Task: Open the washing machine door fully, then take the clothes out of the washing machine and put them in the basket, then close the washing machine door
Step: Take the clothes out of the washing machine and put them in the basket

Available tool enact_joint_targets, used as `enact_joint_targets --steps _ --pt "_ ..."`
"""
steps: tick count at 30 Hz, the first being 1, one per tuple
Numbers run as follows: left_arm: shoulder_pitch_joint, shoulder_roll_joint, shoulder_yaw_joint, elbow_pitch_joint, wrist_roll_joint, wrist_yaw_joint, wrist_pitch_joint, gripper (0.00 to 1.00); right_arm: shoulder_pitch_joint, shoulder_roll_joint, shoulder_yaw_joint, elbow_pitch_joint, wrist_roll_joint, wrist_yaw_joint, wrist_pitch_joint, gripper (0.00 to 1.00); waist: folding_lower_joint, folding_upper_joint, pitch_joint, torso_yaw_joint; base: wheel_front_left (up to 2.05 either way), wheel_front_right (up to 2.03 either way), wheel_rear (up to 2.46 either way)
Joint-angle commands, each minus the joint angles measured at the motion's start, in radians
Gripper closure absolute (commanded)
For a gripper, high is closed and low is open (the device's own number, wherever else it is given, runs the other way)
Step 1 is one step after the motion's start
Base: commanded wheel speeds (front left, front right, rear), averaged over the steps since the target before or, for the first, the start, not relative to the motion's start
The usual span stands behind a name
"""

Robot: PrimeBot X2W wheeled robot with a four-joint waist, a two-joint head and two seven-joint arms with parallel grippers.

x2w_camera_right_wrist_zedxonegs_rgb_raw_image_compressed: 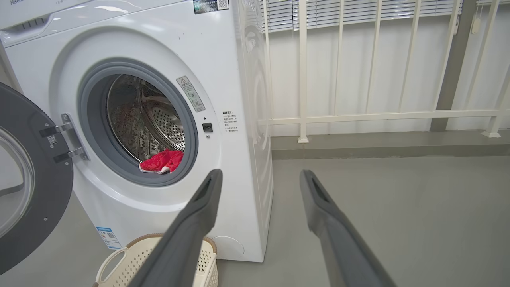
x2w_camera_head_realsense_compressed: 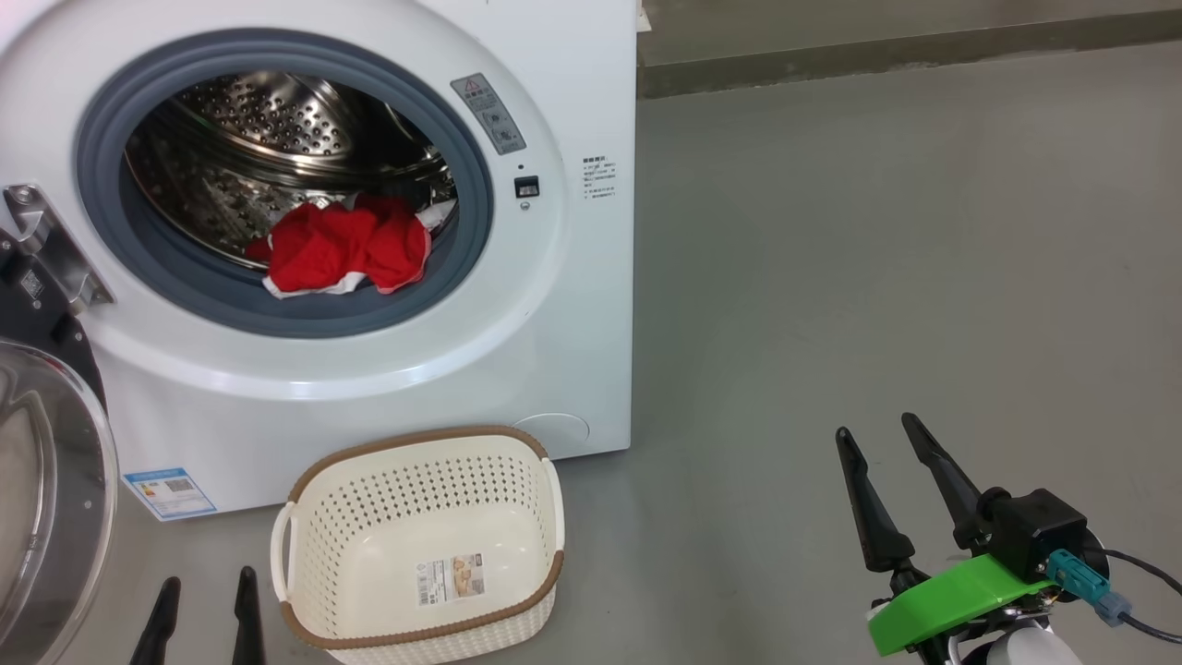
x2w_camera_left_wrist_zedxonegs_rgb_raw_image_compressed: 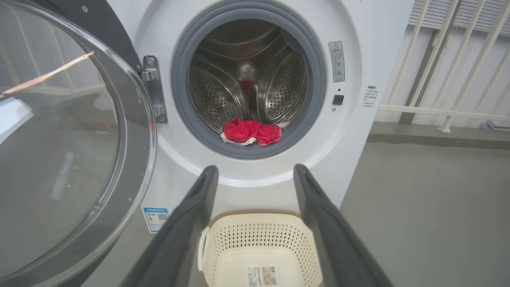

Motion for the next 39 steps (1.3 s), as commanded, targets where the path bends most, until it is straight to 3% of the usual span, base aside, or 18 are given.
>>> enact_joint_targets --steps 1,15,26,39 --pt "-0.034 0.007 0.037 -0.017 0.015 0.013 -0.012 0.00 -0.018 0.001 0.022 -0.020 -0.007 0.007 -0.006 0.00 0.0000 0.0000 0.001 0.001 0.20 -0.20 0.00" --pt "-0.049 0.002 0.049 -0.003 0.024 0.031 -0.012 0.00 -0.020 0.001 0.030 -0.018 -0.009 0.007 -0.006 0.00 0.0000 0.0000 0.014 0.009 1.18 -1.18 0.00" --pt "-0.057 -0.004 0.045 -0.010 0.005 0.010 -0.012 0.00 -0.029 -0.001 0.031 -0.012 -0.005 0.007 -0.006 0.00 0.0000 0.0000 0.021 0.011 1.65 -1.64 -0.01" --pt "-0.051 -0.009 0.046 -0.011 0.007 0.015 -0.012 0.00 -0.030 0.000 0.033 -0.011 -0.002 0.007 -0.006 0.00 0.0000 0.0000 0.018 0.009 0.21 -0.21 0.00"
